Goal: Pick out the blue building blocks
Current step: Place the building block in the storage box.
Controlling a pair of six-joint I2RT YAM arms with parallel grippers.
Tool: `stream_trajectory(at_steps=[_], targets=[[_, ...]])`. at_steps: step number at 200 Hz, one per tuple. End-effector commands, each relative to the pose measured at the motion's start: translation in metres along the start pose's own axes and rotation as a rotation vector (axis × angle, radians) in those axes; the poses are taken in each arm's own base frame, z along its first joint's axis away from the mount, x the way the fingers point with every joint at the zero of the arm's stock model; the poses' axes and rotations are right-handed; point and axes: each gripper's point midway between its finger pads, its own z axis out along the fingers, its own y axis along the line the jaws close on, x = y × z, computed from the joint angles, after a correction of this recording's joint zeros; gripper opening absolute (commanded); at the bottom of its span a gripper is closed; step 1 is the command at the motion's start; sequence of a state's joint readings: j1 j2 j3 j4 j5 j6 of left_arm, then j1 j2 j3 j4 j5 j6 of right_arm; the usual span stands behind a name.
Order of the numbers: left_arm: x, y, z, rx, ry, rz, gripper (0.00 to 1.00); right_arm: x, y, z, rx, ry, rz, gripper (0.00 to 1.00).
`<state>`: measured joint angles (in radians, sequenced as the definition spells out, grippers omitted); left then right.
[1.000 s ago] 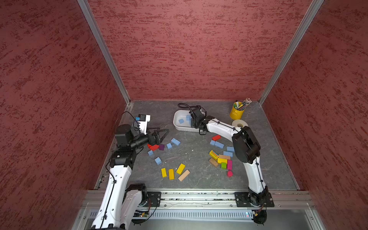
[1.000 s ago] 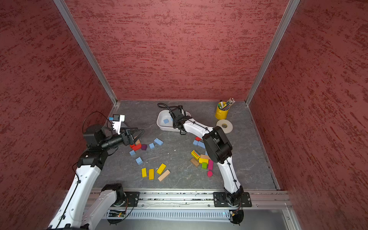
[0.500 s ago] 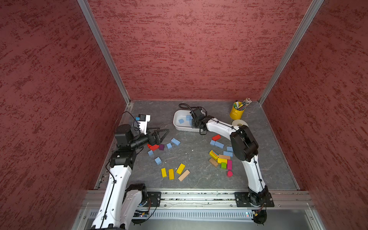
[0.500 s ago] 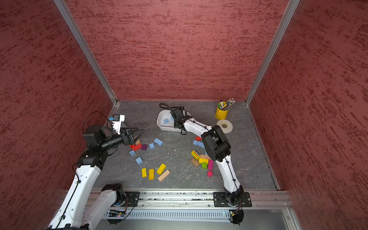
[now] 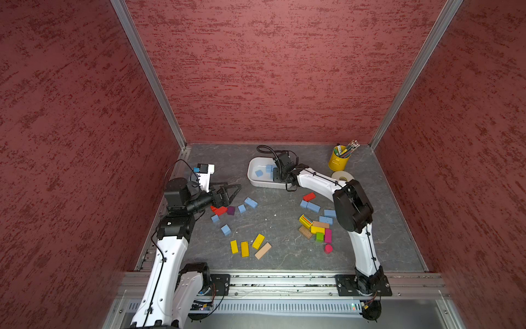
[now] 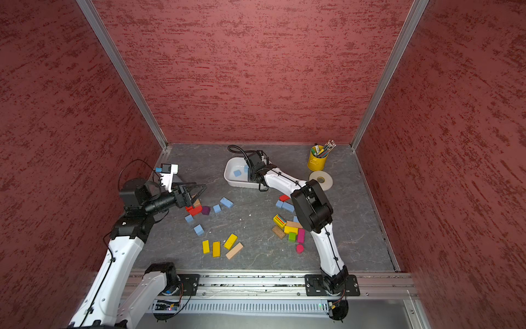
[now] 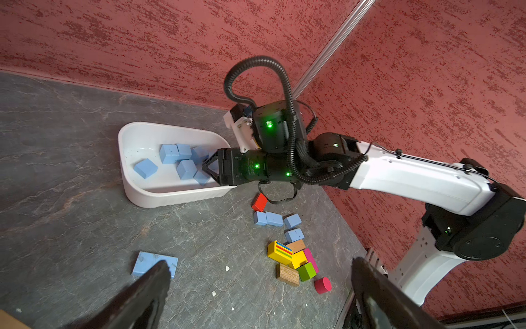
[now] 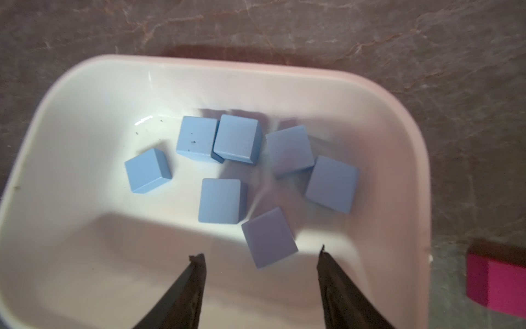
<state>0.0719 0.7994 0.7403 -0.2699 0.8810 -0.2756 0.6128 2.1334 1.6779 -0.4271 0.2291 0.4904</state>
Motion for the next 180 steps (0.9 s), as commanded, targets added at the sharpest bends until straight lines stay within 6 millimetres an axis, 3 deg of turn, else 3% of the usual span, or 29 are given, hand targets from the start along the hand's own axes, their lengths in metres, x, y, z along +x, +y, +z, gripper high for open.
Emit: stream_trajectory(at_steps=[1,27,74,131,180], targets=[[-0.001,0.0,0.0,-0.009,-0.001,0.012,0.99,-0.04,0.016,-0.049,-0.115,-0.116,0.029,0.7],[0.0,0.002,0.001,-0.014,0.003,0.006,1.0,-0.044,0.022,-0.079,-0.203,-0.145,0.031,0.78],[0.0,0.005,0.001,-0.026,0.005,0.002,1.0,-0.024,0.039,-0.124,-0.413,-0.166,0.01,0.92],[0.001,0.009,0.001,-0.048,0.008,-0.003,1.0,0.023,0.072,-0.162,-0.587,-0.188,-0.087,0.97],[0.0,0.01,0.0,-0.057,0.007,-0.004,1.0,0.071,0.107,-0.176,-0.674,-0.18,-0.159,0.98]])
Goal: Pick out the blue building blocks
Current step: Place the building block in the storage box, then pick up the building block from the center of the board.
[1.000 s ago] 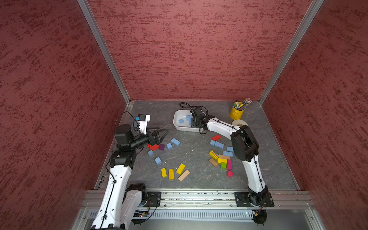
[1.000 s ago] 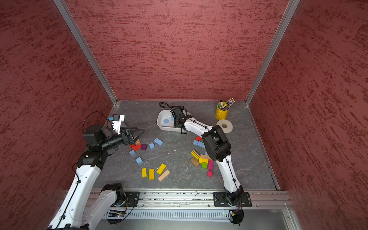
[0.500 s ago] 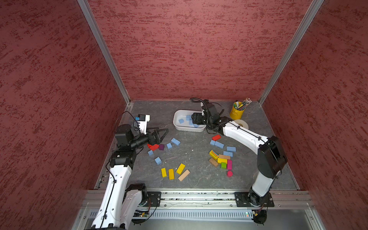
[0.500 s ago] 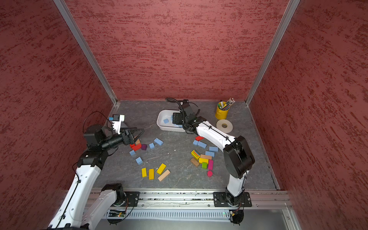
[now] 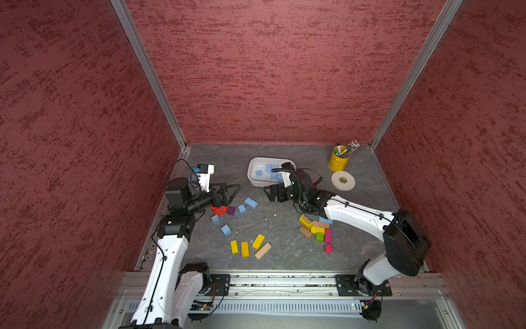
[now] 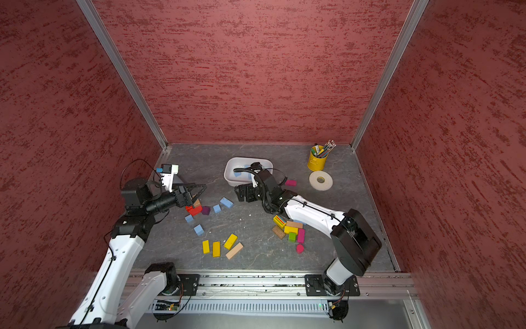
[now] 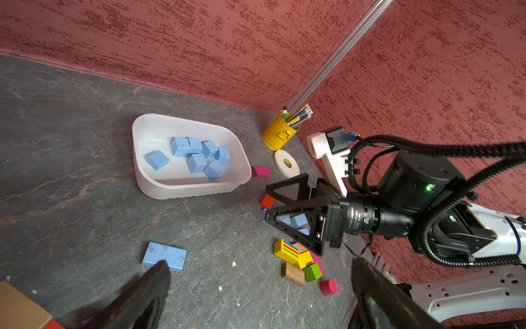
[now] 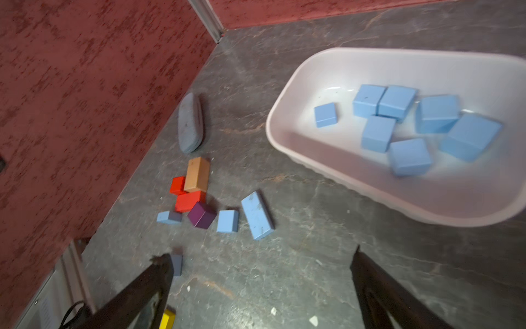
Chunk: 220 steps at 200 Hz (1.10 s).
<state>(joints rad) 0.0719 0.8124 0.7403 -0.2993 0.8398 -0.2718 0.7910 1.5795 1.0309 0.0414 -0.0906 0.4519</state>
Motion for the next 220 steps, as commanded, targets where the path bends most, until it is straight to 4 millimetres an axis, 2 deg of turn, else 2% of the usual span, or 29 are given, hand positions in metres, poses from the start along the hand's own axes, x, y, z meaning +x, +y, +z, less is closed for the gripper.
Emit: stream_trajectory(at_steps=[1,77,111,178,220], targets=[[-0.003,-0.001,-0.001,-0.009,-0.004,0.024,1.0,-0.004,0.033,-0.004,-0.089,-0.065,-0.05,0.99],[-0.003,0.004,-0.002,-0.037,-0.002,0.017,1.0,0.054,0.099,0.018,-0.18,-0.033,-0.159,0.98],[-0.002,0.005,-0.002,-0.041,-0.002,0.015,1.0,0.078,0.12,0.031,-0.177,-0.021,-0.218,0.99],[-0.003,0.005,-0.002,-0.045,-0.002,0.015,1.0,0.117,0.139,0.061,-0.111,0.019,-0.331,0.98],[-0.002,0.006,-0.002,-0.045,0.0,0.012,1.0,0.137,0.144,0.079,-0.052,0.057,-0.412,0.97]])
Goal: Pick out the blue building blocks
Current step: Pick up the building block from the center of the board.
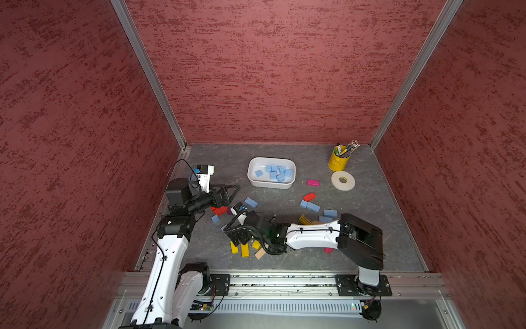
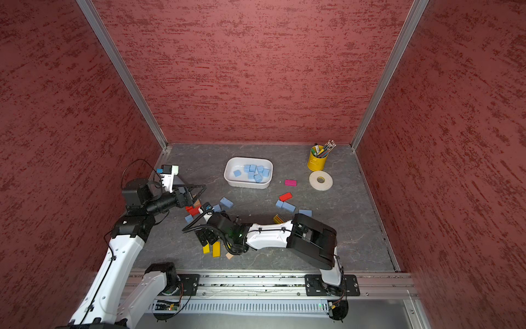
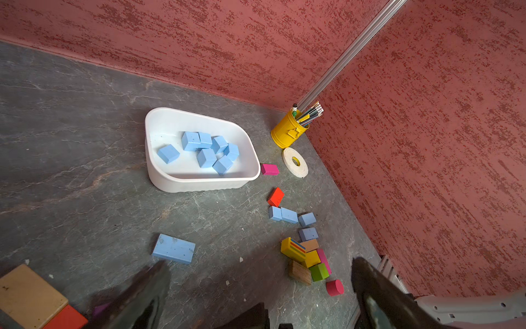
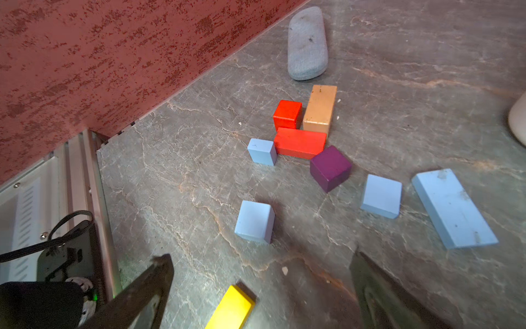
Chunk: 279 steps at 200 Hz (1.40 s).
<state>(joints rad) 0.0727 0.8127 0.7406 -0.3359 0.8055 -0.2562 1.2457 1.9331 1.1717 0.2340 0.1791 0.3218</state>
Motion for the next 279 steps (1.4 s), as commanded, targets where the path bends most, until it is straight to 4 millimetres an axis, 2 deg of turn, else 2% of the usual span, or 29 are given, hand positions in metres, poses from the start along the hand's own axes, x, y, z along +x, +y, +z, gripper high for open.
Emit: stream_trajectory(at_steps=[1,50,120,222,239,279], targets=[[-0.007,-0.002,-0.002,-0.004,-0.013,0.024,0.99,0.003,0.001,0.008,0.06,0.009,-0.058,0.97],[-0.007,-0.002,-0.002,-0.005,-0.014,0.024,1.0,0.021,0.005,0.029,0.108,0.067,-0.104,0.91],[-0.007,-0.002,-0.002,-0.004,-0.013,0.024,1.0,0.039,-0.008,0.052,0.218,0.126,-0.132,0.78],[-0.007,-0.002,-0.002,-0.003,-0.014,0.025,1.0,0.045,-0.006,0.073,0.237,0.149,-0.143,0.59],[-0.007,-0.002,-0.002,-0.004,-0.015,0.024,1.0,0.045,-0.006,0.074,0.24,0.147,-0.143,0.55],[-0.008,-0.002,-0.002,-0.004,-0.016,0.024,1.0,0.04,-0.005,0.073,0.237,0.133,-0.136,0.36]])
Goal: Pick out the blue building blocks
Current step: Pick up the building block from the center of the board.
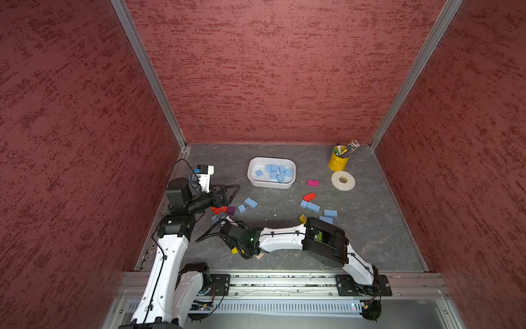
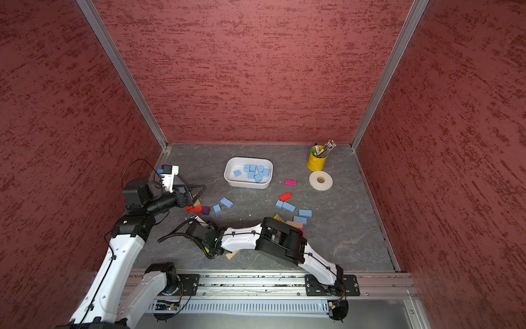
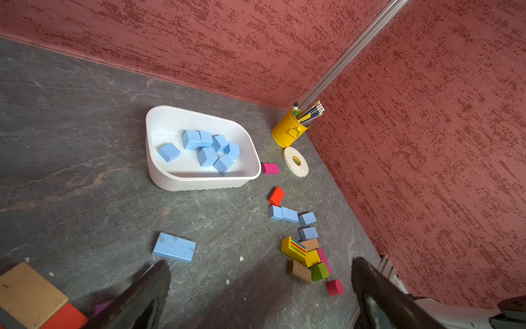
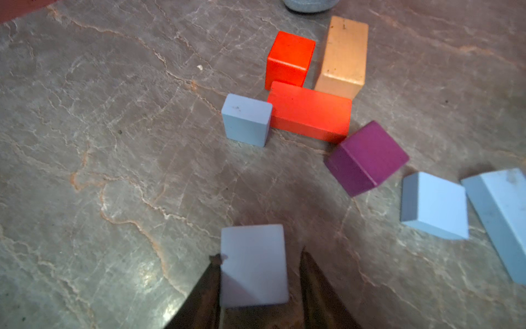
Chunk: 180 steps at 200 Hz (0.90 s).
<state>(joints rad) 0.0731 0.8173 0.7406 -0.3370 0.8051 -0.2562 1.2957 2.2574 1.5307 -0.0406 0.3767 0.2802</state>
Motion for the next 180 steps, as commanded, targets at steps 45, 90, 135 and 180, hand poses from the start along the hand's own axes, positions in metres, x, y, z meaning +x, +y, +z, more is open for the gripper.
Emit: stream_trajectory(at_steps=[45,90,135,180], targets=[[-0.008,-0.003,-0.003,-0.003,-0.021,0.028,1.0,-0.027,0.0,-0.016,0.011,-0.079,0.024,0.25],[-0.009,-0.003,-0.003,-0.004,-0.023,0.03,1.0,-0.056,-0.01,-0.044,0.033,-0.163,0.032,0.19],[-0.009,-0.004,-0.004,-0.003,-0.024,0.031,1.0,-0.079,-0.021,-0.075,0.045,-0.235,0.047,0.14],[-0.009,-0.003,-0.004,-0.004,-0.025,0.03,1.0,-0.094,-0.035,-0.108,0.035,-0.315,0.08,0.12]])
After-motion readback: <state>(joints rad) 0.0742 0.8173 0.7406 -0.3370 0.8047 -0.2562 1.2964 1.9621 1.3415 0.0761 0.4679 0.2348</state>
